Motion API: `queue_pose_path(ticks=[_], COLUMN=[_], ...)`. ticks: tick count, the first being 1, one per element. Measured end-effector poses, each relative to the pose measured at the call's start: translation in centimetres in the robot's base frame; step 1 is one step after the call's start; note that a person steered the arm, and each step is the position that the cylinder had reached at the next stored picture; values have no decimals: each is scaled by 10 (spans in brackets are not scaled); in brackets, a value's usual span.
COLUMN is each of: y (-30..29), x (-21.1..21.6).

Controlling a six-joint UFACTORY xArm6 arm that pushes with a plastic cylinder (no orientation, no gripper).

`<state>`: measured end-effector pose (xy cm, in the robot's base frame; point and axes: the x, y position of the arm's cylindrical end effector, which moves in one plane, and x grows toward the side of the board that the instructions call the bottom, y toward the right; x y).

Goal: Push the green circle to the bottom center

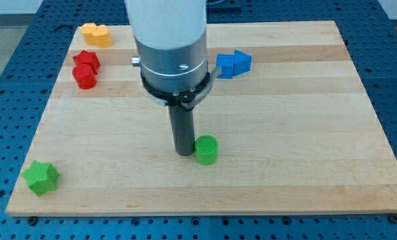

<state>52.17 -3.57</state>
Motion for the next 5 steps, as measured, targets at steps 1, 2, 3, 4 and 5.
queue_pose_path(ticks=[1,2,3,4,5], y=[1,5,25,33,38], x=[-18,-26,-21,4,22])
